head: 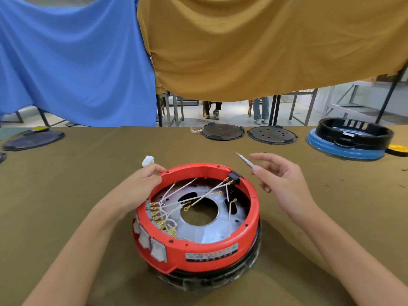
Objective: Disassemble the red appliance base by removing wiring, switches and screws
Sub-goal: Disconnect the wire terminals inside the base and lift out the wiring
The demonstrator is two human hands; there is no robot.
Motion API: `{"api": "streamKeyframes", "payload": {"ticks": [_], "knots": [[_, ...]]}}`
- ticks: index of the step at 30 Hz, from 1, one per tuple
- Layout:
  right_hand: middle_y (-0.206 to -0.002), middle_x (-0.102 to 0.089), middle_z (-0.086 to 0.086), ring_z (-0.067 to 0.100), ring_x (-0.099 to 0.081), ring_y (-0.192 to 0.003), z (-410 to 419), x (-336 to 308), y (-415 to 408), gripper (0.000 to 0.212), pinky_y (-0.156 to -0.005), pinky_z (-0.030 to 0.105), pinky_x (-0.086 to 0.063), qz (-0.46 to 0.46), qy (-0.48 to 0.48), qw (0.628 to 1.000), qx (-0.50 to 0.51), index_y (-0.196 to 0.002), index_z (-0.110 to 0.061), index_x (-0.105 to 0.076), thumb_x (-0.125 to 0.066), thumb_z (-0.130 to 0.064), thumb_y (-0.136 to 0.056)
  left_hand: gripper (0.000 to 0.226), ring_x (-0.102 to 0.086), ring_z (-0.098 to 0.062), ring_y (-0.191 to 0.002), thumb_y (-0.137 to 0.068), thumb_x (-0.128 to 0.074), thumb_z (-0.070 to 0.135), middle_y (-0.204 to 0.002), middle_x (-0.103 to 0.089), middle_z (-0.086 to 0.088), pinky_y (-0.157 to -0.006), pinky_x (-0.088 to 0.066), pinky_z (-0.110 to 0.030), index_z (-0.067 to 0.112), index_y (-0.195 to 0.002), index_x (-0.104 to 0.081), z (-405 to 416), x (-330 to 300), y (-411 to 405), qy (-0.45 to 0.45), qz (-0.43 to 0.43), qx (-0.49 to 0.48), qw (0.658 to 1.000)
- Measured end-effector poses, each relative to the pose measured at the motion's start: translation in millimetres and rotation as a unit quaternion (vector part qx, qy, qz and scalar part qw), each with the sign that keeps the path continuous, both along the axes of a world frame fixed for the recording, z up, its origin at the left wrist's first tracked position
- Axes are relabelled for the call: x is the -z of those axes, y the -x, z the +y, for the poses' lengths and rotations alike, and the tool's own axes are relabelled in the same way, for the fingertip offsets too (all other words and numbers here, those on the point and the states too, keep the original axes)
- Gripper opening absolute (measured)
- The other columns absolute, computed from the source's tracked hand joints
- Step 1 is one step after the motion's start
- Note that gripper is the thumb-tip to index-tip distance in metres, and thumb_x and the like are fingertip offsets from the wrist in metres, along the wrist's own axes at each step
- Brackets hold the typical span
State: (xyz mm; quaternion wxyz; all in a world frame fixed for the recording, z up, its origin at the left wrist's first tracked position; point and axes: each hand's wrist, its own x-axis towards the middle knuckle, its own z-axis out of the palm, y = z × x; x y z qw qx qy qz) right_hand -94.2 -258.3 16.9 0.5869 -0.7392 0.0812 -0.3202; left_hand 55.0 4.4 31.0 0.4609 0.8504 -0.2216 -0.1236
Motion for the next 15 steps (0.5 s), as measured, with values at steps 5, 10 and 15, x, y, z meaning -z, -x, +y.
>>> {"api": "streamKeyframes", "payload": {"ticks": [5,10,15], "knots": [[-0.063,-0.06,0.003,0.012,-0.043,-0.055,0,-1,2,0.002,-0.052,0.023,-0.037,-0.05,-0.036,0.998,0.005,-0.084,-0.011,-0.077,-0.077,-0.012,-0.084,0.02,-0.056,-0.016,-0.08,-0.097,-0.038,0.023,-0.095,-0.059,-0.001,-0.073,-0.044,-0.034,0.03,-0.109,-0.052,-1,-15,2,-0.162,-0.084,-0.01,0.983],[-0.064,-0.06,0.006,0.014,-0.047,-0.057,5,1,-2,0.011,-0.053,0.023,-0.04,-0.065,-0.031,0.997,0.003,-0.083,-0.01,-0.077,-0.072,-0.018,-0.09,0.018,-0.05,-0.009,-0.108,-0.09,-0.056,0.037,-0.113,-0.046,0.008,-0.09,-0.037,-0.026,0.033,-0.107,-0.053,-42,-38,19,-0.122,-0.262,0.082,0.954],[-0.067,-0.067,0.002,0.007,-0.062,-0.064,11,6,-3,0.026,-0.062,0.018,-0.049,-0.082,0.037,0.996,0.011,-0.082,-0.004,-0.071,-0.06,-0.02,-0.099,0.012,-0.051,-0.004,-0.092,-0.083,-0.069,0.041,-0.103,-0.045,0.012,-0.081,-0.04,-0.022,0.031,-0.084,-0.062,-83,-21,30,-0.125,-0.287,0.165,0.935]]}}
